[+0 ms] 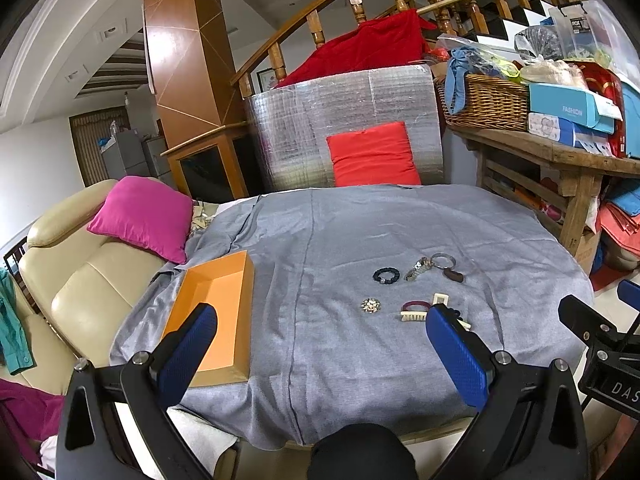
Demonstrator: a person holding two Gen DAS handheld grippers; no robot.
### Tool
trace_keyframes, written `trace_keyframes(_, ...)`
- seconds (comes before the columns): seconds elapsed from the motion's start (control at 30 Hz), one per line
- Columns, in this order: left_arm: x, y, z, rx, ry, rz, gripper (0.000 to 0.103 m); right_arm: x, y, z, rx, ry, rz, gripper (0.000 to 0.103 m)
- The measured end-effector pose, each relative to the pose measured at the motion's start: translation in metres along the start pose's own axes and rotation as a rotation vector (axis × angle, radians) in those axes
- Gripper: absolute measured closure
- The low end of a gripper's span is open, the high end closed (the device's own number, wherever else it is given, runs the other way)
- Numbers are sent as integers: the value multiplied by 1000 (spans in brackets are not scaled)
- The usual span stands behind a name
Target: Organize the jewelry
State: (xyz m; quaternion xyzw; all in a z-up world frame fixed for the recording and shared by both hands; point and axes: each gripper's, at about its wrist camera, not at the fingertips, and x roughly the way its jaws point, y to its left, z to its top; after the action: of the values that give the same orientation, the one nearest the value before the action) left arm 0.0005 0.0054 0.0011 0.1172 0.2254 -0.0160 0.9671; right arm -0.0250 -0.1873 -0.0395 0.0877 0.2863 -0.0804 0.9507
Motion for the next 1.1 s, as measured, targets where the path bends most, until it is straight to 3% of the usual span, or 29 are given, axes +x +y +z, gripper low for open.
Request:
trace_keyframes(0.4,7,5,1,-46,24,-16,0,3,4,3,-8,7,4,0)
trace_keyframes(0.7,46,10,4,-29,44,-1,0,36,8,18,-9,27,-1,0)
trace_keyframes(0.87,106,7,5,-33,130,-58,0,81,-8,29,42,56,41,0)
trace_keyframes(1.1,220,-11,-9,-56,302,-240,0,165,-56,39,181,131,134,0)
